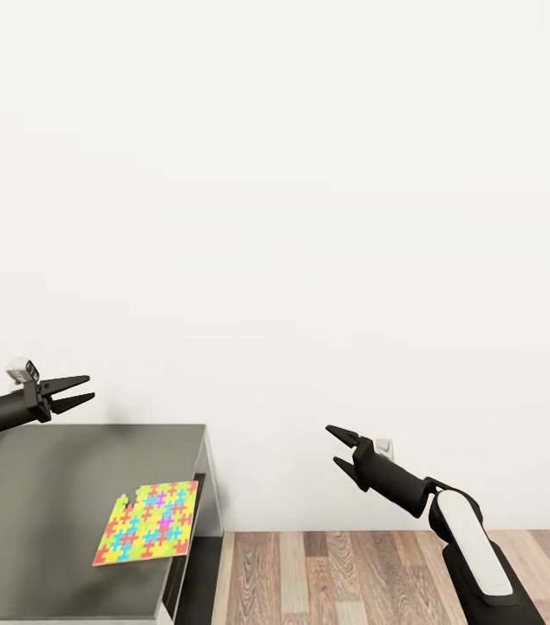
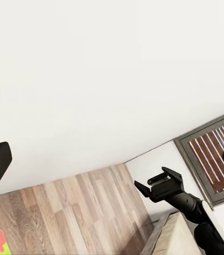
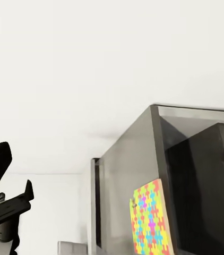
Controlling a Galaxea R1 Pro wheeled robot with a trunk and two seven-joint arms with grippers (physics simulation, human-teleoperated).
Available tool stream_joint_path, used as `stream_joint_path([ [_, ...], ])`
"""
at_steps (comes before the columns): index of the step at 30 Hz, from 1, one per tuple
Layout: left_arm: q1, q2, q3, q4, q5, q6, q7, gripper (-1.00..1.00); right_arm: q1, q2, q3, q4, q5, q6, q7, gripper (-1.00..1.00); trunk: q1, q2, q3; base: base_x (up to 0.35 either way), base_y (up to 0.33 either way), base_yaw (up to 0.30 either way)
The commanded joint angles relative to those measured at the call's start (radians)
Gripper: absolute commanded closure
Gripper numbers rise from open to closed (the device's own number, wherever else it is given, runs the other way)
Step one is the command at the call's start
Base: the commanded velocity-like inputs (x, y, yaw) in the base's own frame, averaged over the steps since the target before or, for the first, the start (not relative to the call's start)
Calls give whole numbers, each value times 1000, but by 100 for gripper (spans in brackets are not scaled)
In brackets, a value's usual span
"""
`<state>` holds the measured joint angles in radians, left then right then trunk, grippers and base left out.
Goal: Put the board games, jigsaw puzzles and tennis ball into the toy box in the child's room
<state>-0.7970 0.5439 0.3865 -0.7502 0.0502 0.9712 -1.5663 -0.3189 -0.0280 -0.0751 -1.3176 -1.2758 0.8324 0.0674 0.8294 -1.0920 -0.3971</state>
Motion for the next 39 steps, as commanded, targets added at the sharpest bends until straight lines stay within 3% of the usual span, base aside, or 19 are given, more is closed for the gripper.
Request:
stream_joint_path([
  [1,-1,0,0,0,-1,11,-4,-100,-1,0,-2,1,7,5,7,-100,4,-8,-4,0,0,0],
  [8,-1,-16,0,-4,-1,10,-4,-100,-2,0,-2,2,31,5,6,-100,31,-57,-26,0,0,0],
  [13,0,-40,-9,-49,-1,10,-4,-100,-3,5,-5,4,99,1,6,-100,50,-92,-42,0,0,0],
  [16,5,-67,-66,-105,0,12,-4,-100,-6,10,-5,11,172,-28,7,-100,61,-113,-51,0,0,0],
  [20,23,-79,-128,-160,1,17,-4,-100,-14,13,-4,29,209,-43,8,-100,77,-141,-64,0,0,0],
  [24,59,-101,-186,-271,31,47,-4,-100,-30,15,11,76,223,-43,8,-100,92,-169,-76,0,0,0],
  [26,87,-107,-206,-334,68,57,-4,-100,-49,16,48,87,225,-41,7,-100,100,-183,-83,0,0,0],
  [28,119,-111,-230,-410,124,64,-4,-100,-73,21,125,92,228,-41,3,-100,107,-197,-89,0,0,0],
  [29,125,-111,-235,-426,136,65,-4,-100,-81,22,167,91,228,-40,3,-100,111,-204,-92,0,0,0],
  [32,149,-109,-253,-480,181,68,-4,-100,-93,25,238,85,230,-48,-2,-100,123,-225,-101,0,0,0],
  [35,156,-110,-258,-494,191,69,-4,-100,-100,44,263,84,232,-54,-5,-100,134,-246,-111,0,0,0],
  [39,158,-111,-260,-498,194,69,-4,-100,-97,56,262,88,230,-65,1,-100,150,-274,-123,0,0,0],
])
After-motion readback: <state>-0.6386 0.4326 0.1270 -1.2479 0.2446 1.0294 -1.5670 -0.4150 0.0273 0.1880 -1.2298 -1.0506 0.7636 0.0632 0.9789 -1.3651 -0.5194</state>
